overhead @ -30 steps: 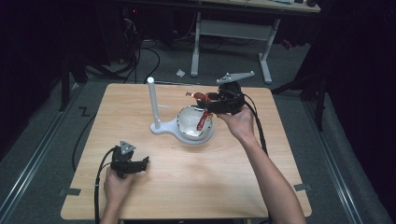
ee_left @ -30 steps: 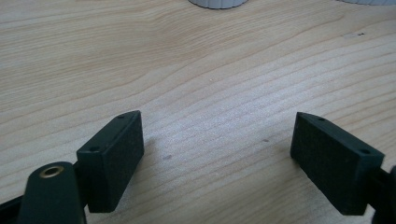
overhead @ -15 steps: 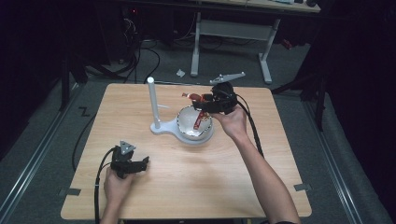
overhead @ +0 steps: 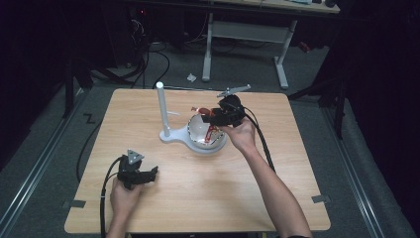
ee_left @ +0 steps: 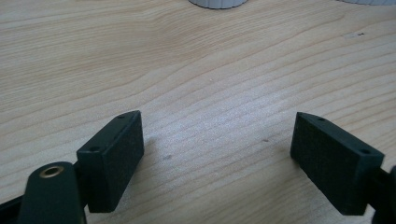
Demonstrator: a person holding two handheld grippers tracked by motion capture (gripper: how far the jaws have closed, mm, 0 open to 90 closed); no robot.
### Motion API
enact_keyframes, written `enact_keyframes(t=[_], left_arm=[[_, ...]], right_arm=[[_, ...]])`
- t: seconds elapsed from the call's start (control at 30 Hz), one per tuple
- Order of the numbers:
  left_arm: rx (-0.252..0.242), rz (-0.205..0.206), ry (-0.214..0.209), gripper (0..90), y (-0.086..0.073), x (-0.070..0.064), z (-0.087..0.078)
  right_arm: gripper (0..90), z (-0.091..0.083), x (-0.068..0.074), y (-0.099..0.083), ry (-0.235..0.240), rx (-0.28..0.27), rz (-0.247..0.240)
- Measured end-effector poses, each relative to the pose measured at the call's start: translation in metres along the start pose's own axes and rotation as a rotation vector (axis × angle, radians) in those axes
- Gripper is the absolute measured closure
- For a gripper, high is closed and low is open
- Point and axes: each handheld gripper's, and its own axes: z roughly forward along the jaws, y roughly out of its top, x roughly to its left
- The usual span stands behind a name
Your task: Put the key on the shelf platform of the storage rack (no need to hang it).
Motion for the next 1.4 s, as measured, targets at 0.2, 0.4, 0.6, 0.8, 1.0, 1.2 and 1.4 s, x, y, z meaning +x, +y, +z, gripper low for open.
enact_keyframes(t=[0.2, 0.4, 0.6, 0.8, 1.0, 1.2, 1.4], left_arm=[[-0.001, -0.001, 0.0, 17.6, 0.0, 0.0, 0.0], [-0.001, -0.001, 0.0, 17.7, 0.0, 0.0, 0.0], [0.0, 0.0, -0.001, 17.7, 0.0, 0.0, 0.0], [0.0, 0.001, 0.0, 17.6, 0.0, 0.0, 0.0], [0.0, 0.001, 0.0, 17.6, 0.0, 0.0, 0.0], [0.001, 0.002, 0.0, 17.6, 0.0, 0.0, 0.0], [0.001, 0.002, 0.0, 17.6, 0.0, 0.0, 0.0]], right_arm=[[47.0, 0.006, -0.003, -0.008, 0.001, 0.006, 0.013], [47.0, 0.016, -0.007, -0.017, -0.01, 0.036, 0.022], [46.9, 0.024, -0.009, -0.023, -0.015, 0.058, 0.026], [46.9, 0.034, -0.012, -0.03, -0.026, 0.091, 0.037], [46.7, 0.045, -0.013, -0.035, -0.051, 0.132, 0.037], [45.9, 0.052, -0.013, -0.037, -0.087, 0.162, 0.018], [40.8, 0.053, -0.014, -0.038, -0.079, 0.155, 0.025]])
